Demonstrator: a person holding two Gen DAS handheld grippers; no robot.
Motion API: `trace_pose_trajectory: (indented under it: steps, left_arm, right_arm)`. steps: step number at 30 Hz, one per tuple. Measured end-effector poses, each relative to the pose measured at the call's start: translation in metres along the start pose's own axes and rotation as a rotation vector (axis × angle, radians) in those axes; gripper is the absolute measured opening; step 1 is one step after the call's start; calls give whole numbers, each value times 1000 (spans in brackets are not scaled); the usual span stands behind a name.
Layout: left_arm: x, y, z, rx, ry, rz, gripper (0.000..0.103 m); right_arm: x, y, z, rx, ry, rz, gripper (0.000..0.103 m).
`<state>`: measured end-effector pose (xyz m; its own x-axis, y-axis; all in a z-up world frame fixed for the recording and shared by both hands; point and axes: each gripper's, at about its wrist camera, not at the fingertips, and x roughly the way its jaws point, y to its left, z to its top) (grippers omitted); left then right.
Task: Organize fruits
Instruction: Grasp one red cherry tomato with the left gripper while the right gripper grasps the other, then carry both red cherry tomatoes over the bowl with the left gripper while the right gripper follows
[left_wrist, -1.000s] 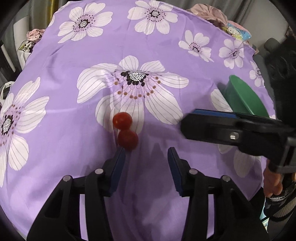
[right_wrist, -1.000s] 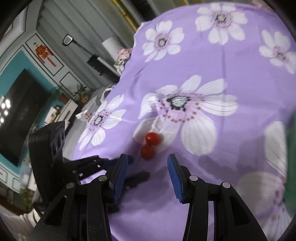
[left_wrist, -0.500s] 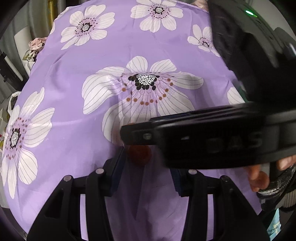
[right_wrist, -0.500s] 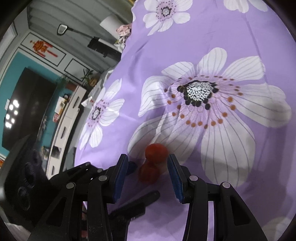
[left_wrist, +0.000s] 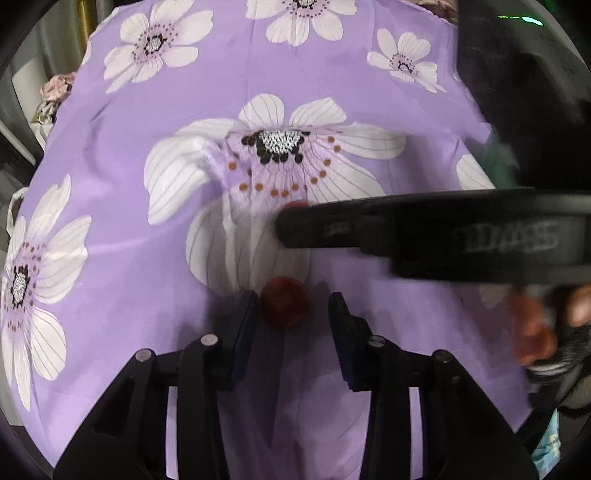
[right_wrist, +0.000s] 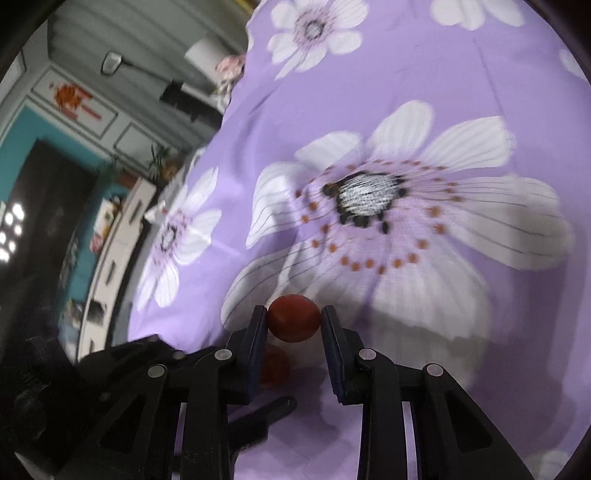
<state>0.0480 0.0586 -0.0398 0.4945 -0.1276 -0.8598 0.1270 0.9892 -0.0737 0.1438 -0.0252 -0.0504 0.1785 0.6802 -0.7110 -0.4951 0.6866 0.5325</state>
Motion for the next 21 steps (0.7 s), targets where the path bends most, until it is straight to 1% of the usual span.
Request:
trace_pose_trajectory:
  steps: [2,3,5,8,11,21]
  left_arm:
    - [1,0,2,-7,-1,10,34]
    - [3,3,2,-23,4,1,28]
    - [5,4,4,-37,-2,-9,28]
    - [7,3,6,-41,-4,2,27]
    - [2,-3,7,-43,-5,-10,27]
    - [-26,-56,4,80,-64,-30,27]
  right_arm:
    - [-15,-3,-5,18,-37,5,31]
    - [-23,-5,-9,26,-56,8,31]
    - [-36,-7,-16,34,-83,7,31]
    - [-53,-8,-28,43,-119,10,31]
    - [-71,-11,-42,53,-161,5,31]
    - [-126,-23,-81,122,-306,-29,31]
